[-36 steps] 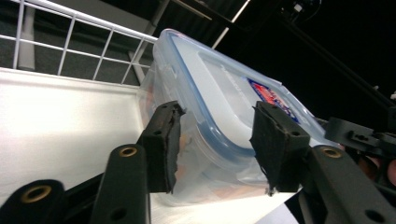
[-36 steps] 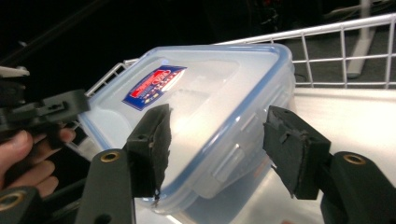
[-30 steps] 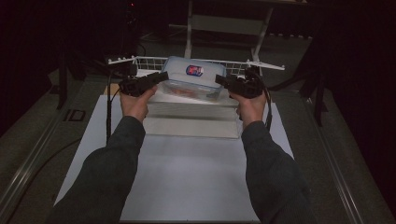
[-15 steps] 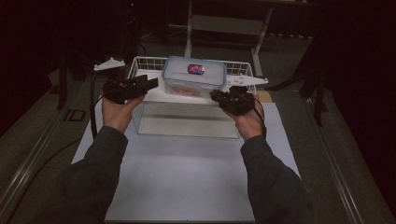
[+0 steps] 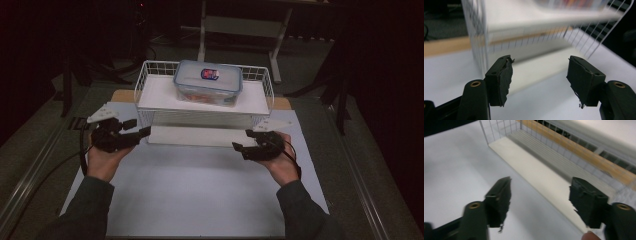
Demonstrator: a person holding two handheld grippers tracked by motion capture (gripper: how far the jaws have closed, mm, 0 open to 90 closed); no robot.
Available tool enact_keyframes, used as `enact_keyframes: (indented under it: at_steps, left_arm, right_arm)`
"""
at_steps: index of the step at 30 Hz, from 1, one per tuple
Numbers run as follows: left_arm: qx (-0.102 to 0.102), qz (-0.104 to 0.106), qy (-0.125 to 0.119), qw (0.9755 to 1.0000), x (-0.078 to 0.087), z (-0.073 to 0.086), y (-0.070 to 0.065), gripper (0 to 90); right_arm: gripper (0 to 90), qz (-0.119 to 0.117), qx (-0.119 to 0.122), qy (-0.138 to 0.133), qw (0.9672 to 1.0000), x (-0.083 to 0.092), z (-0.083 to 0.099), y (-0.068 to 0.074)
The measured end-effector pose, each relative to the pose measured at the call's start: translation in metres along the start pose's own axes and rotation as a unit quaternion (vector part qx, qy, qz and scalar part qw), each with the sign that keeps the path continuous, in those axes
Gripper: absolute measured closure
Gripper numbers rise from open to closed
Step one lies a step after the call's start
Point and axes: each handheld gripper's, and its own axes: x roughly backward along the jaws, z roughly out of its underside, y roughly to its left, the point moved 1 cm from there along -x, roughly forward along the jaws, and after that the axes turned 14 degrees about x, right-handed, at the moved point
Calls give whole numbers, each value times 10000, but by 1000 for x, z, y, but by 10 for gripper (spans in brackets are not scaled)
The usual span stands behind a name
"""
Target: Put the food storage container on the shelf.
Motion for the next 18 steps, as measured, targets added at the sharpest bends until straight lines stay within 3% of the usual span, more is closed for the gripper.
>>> enact_keyframes:
  at_steps: [6, 11, 16, 18]
  left_arm:
    - [-185, -4, 178, 9997, 12, 49, 11, 294]
    - [-271, -208, 52, 9994, 19, 79, 17, 256]
    - [36, -289, -159, 9995, 24, 97, 28, 255]
    - [17, -401, -192, 9990, 25, 99, 30, 255]
  right_arm:
    - [169, 105, -209, -60, 9997, 25, 37, 14]
    - [141, 161, -501, -230, 9983, 41, 65, 24]
    - [142, 263, -579, -323, 9975, 46, 84, 29]
    - [144, 346, -654, -433, 9963, 47, 91, 30]
